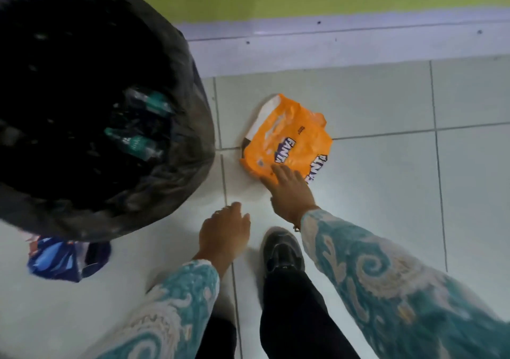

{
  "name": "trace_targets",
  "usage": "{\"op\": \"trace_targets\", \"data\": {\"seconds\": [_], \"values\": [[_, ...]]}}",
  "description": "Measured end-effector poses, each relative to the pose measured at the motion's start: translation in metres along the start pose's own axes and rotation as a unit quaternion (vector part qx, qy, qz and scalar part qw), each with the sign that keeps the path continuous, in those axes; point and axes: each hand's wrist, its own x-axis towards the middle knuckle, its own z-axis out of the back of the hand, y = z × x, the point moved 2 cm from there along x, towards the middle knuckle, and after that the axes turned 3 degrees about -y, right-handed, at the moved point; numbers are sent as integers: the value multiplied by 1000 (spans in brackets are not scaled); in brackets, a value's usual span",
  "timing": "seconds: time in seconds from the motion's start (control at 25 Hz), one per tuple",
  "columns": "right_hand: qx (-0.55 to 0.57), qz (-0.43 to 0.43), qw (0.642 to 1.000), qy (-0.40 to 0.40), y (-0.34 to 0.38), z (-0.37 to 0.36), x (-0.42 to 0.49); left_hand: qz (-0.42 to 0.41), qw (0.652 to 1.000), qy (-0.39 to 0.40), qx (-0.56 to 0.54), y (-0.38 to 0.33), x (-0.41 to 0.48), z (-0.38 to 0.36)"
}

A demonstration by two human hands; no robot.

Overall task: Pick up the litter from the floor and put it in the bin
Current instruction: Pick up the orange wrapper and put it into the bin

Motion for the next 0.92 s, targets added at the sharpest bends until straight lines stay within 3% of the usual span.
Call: {"op": "trace_targets", "data": {"seconds": [0.12,0.32,0.48,0.6,0.8,0.92], "values": [[19,-53,997,-44,5,-19,35,93,995,47,-9,4,31,-15],[58,-103,992,-48,22,-3,37,48,996,17,69,17,36,-13],[90,-88,990,57,72,28,-15,138,990,6,-37,48,-23,-10],[75,-24,991,111,121,64,-58,227,971,50,-57,88,-95,-6],[91,162,977,107,218,176,-105,312,945,64,-70,152,-188,16],[149,242,959,14,274,259,-118,371,920,73,-100,188,-220,24]]}}
